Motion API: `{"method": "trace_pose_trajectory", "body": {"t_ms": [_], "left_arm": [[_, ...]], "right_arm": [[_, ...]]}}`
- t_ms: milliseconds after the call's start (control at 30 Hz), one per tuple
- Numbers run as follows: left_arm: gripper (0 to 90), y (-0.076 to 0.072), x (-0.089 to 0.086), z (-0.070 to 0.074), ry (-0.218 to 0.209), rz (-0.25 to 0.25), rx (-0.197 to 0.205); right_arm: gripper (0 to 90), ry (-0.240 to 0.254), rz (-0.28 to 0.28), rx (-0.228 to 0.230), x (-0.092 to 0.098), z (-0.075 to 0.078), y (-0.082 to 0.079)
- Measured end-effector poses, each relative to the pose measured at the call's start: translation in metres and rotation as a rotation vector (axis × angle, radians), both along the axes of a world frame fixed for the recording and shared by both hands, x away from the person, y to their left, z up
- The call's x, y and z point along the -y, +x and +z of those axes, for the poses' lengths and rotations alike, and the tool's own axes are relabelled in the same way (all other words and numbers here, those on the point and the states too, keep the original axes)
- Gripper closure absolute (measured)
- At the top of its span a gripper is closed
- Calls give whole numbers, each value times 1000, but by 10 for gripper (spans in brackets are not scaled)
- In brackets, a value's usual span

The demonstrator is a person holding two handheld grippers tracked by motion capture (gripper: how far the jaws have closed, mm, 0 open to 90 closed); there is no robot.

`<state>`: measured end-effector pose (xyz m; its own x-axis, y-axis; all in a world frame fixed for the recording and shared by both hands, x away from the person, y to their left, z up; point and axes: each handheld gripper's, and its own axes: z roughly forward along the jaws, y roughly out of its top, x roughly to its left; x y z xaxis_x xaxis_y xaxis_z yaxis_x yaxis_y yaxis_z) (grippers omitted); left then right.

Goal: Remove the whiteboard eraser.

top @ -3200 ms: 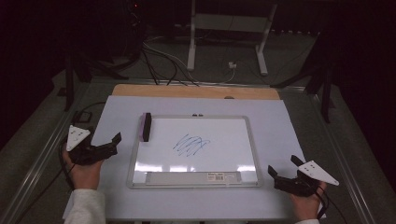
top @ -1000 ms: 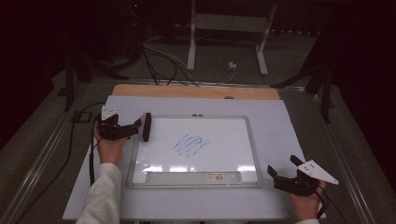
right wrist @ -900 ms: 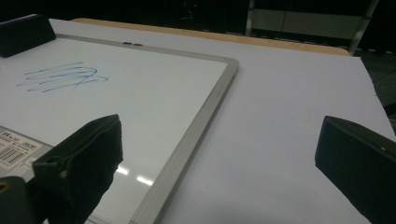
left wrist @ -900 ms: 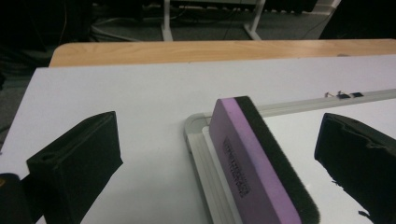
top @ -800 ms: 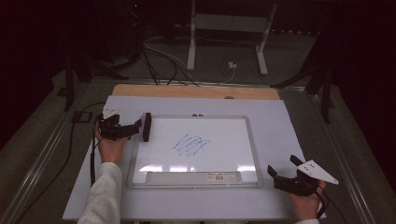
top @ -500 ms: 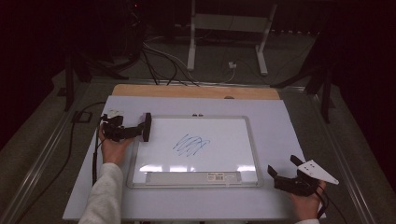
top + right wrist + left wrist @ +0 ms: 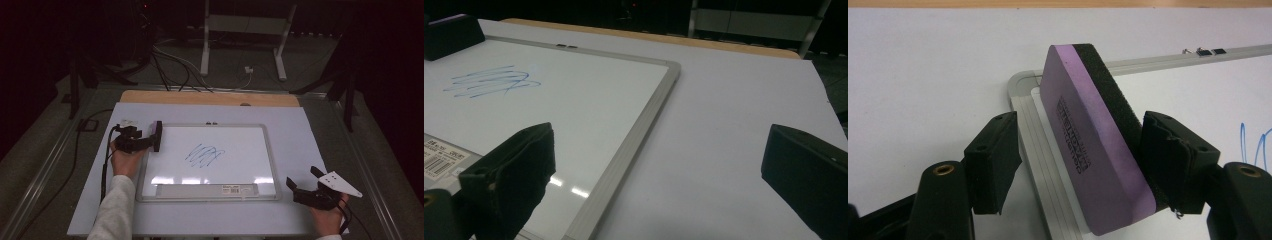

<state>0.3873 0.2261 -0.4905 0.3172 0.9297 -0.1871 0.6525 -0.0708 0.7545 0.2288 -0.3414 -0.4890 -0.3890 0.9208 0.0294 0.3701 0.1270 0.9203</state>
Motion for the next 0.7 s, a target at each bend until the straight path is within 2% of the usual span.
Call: {"method": "trace_pose_trajectory", "body": {"t_ms": [333, 467, 700], "left_arm": [[287, 4, 13, -8, -60, -21, -27], [289, 4, 15, -8, -58, -24, -29], [297, 6, 19, -15, -40, -26, -69]], "right_arm": [[9, 2, -1, 0, 0, 0, 0], [9, 4, -1, -2, 1, 0, 0], [9, 3, 0, -1, 1, 0, 0]]}}
